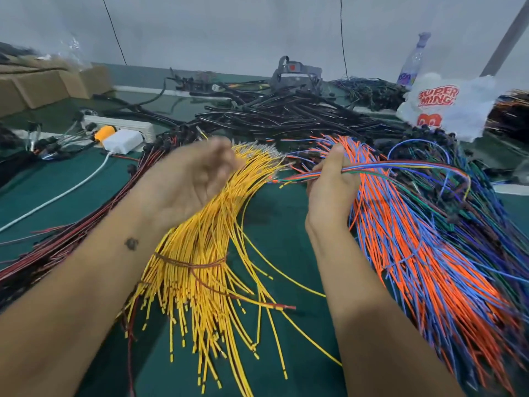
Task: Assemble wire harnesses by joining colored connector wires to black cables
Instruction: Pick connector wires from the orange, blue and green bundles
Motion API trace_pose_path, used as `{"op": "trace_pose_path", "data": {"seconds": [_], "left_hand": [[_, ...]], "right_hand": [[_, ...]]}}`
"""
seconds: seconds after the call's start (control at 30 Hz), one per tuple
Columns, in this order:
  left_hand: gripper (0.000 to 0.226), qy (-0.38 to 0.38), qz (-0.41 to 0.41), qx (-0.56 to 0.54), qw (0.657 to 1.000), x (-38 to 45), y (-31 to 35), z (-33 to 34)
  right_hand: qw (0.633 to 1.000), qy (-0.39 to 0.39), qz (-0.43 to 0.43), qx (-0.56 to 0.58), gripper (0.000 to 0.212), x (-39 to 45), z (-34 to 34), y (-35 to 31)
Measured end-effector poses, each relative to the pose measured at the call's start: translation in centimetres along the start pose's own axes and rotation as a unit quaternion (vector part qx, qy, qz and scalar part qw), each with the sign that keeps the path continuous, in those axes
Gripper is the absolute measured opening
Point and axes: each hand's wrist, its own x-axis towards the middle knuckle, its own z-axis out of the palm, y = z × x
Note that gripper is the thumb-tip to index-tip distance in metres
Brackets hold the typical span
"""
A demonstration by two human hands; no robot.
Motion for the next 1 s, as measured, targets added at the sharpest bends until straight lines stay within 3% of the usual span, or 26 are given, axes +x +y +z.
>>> {"op": "trace_pose_path", "data": {"seconds": [0.03,0.1,0.2,0.33,0.47,0.7,0.83,1.0], "left_hand": [[0.017,0.07,0.025,-0.078,0.994,0.5,-0.3,-0.4],[0.011,0.132,0.045,-0.045,0.989,1.5,-1.4,-0.5],[0.017,0.098,-0.019,0.077,0.992,2.7,-4.5,2.0],[0.013,0.095,-0.06,0.002,0.994,3.1,-6.7,4.6],[0.03,0.081,-0.036,-0.043,0.995,3.0,-6.8,3.4],[0.033,0.082,0.045,0.01,0.996,2.5,-6.9,2.8],[0.025,0.106,0.071,0.099,0.987,2.4,-6.9,2.7],[0.016,0.128,0.108,0.073,0.983,2.4,-7.1,2.6]], "right_hand": [[1.0,-0.01,-0.001,-0.005,0.053,0.0,0.0,0.2],[0.999,-0.044,0.005,-0.017,0.058,-0.2,0.0,0.6],[0.997,-0.07,0.026,-0.004,0.055,-0.5,0.3,0.9],[0.997,-0.067,0.023,-0.001,0.047,-0.7,0.1,1.1],[0.998,-0.05,0.026,-0.009,0.047,-0.7,0.0,1.0],[0.999,-0.046,0.003,-0.009,0.045,-1.6,0.3,1.1],[1.0,-0.021,-0.002,-0.014,0.047,-1.7,0.3,1.0],[0.998,-0.012,0.044,0.05,0.045,-1.8,0.4,0.8]]}}
